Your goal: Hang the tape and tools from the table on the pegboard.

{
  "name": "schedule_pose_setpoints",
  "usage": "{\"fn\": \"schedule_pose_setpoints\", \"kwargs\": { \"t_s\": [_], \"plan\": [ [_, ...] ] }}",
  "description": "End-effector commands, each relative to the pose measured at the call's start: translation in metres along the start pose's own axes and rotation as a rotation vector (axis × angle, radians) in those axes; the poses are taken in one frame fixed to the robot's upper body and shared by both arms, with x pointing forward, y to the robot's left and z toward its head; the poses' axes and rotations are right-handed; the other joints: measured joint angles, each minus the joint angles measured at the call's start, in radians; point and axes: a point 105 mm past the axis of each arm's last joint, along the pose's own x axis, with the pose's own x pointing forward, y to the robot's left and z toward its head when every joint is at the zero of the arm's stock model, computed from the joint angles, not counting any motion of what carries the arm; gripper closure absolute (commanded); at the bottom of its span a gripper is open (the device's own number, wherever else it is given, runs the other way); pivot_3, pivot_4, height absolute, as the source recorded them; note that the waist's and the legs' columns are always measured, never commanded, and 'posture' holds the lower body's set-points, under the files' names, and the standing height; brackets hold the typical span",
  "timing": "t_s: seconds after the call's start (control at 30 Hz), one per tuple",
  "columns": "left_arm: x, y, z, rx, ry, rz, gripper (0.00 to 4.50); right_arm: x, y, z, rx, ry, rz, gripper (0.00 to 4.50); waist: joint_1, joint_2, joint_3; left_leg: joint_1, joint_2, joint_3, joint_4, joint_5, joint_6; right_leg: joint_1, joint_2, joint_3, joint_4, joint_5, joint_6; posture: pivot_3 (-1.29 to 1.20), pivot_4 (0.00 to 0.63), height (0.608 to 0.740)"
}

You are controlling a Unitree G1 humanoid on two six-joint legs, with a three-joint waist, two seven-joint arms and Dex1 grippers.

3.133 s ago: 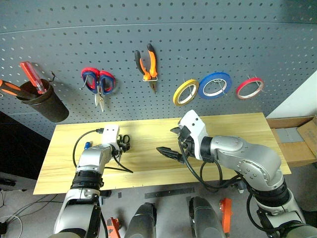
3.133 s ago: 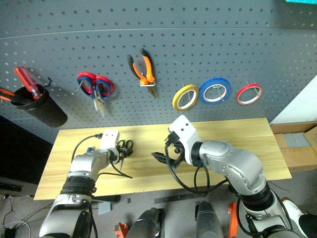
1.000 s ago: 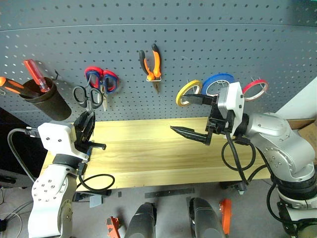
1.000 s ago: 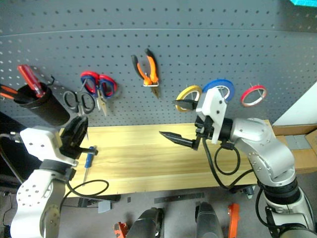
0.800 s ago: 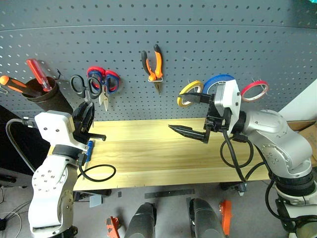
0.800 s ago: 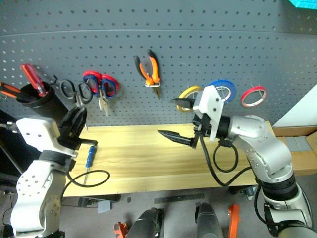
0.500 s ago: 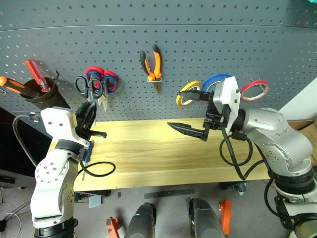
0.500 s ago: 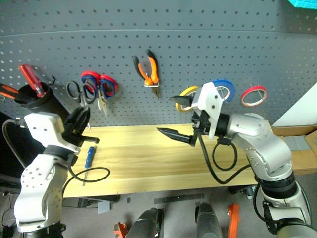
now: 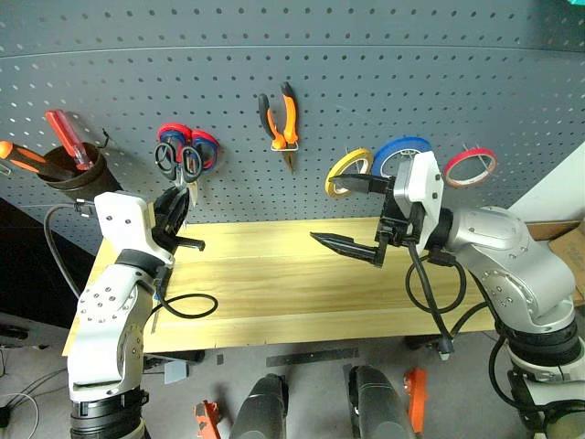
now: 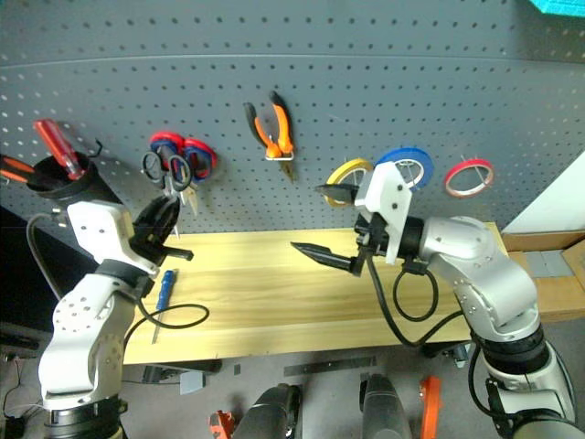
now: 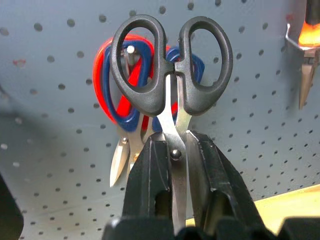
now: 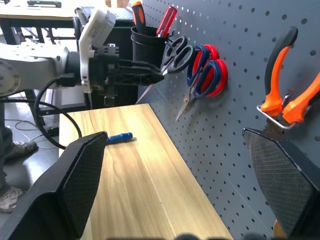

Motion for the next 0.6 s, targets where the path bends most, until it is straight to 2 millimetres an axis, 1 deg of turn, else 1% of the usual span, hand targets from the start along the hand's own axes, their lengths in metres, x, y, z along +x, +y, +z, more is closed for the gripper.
{"fn": "schedule_pose_setpoints", "kwargs": {
  "t_s": [0.03,0.1,0.17,0.2,0.27,0.33,0.4,0.47,0.53,0.6],
  "plan": [
    [-0.004,-0.001,0.004,-0.003,-0.015,0.001,2.73,-0.001,0.005,0.005,-0.034,-0.027,0.019,0.00,0.000,0.000,0.000,0.000,0.000,0.000,0.000,0.000,0.000,0.000,0.000,0.000,0.000,0.000,0.000,-0.05,0.217,0.740],
    [-0.006,0.000,-0.002,-0.004,0.009,0.018,2.00,-0.001,0.007,0.005,-0.032,-0.025,0.024,0.00,0.000,0.000,0.000,0.000,0.000,0.000,0.000,0.000,0.000,0.000,0.000,0.000,0.000,0.000,0.000,-0.05,0.220,0.740],
    [-0.010,0.004,-0.013,-0.015,0.061,0.042,1.34,-0.001,0.010,0.003,-0.025,-0.010,0.033,0.00,0.000,0.000,0.000,0.000,0.000,-0.001,0.000,0.000,0.000,0.000,0.000,0.000,0.000,0.000,0.000,-0.04,0.223,0.740],
    [-0.013,0.006,-0.020,-0.018,0.097,0.051,0.95,-0.002,0.010,0.000,-0.017,0.006,0.032,0.00,0.000,0.000,0.000,0.000,0.000,-0.001,0.000,0.000,0.000,0.000,0.000,0.000,0.000,0.000,0.000,-0.04,0.224,0.740],
    [-0.022,0.015,-0.046,-0.050,0.225,0.083,0.33,-0.002,0.008,-0.015,0.031,0.078,-0.005,0.00,0.000,0.000,0.000,0.000,0.000,-0.001,0.000,0.000,0.000,0.000,0.000,0.000,0.000,0.000,0.000,-0.04,0.229,0.740],
    [-0.033,0.027,-0.069,-0.059,0.349,0.112,0.33,0.001,0.007,-0.031,0.092,0.150,-0.048,0.00,0.000,0.000,0.000,0.001,0.000,-0.001,0.000,0.000,0.000,0.000,0.000,0.000,0.001,0.000,0.000,-0.04,0.234,0.740],
    [-0.042,0.037,-0.086,-0.077,0.455,0.139,0.33,0.006,0.006,-0.041,0.144,0.186,-0.103,0.00,-0.003,0.000,0.000,0.001,0.000,-0.001,0.000,0.000,0.000,0.000,0.000,0.000,0.001,0.000,0.000,-0.04,0.238,0.740],
    [-0.049,0.050,-0.099,-0.082,0.544,0.173,0.33,0.014,0.005,-0.048,0.226,0.205,-0.174,0.00,-0.002,0.000,0.000,0.001,0.001,-0.001,0.000,0.000,0.000,-0.001,0.001,0.000,0.002,0.000,0.000,-0.03,0.243,0.740],
    [-0.054,0.067,-0.110,-0.097,0.622,0.225,0.33,0.026,0.010,-0.056,0.321,0.229,-0.208,0.00,-0.002,0.000,0.000,0.001,0.002,-0.002,0.000,0.000,0.000,0.000,0.002,0.000,0.002,0.000,-0.001,-0.03,0.247,0.740],
    [-0.056,0.078,-0.113,-0.107,0.654,0.243,0.33,0.036,0.015,-0.059,0.376,0.251,-0.225,0.00,-0.002,0.000,0.000,0.001,0.002,-0.003,0.000,0.000,0.000,-0.001,0.002,0.000,0.002,0.001,-0.001,-0.04,0.258,0.740]
  ]
}}
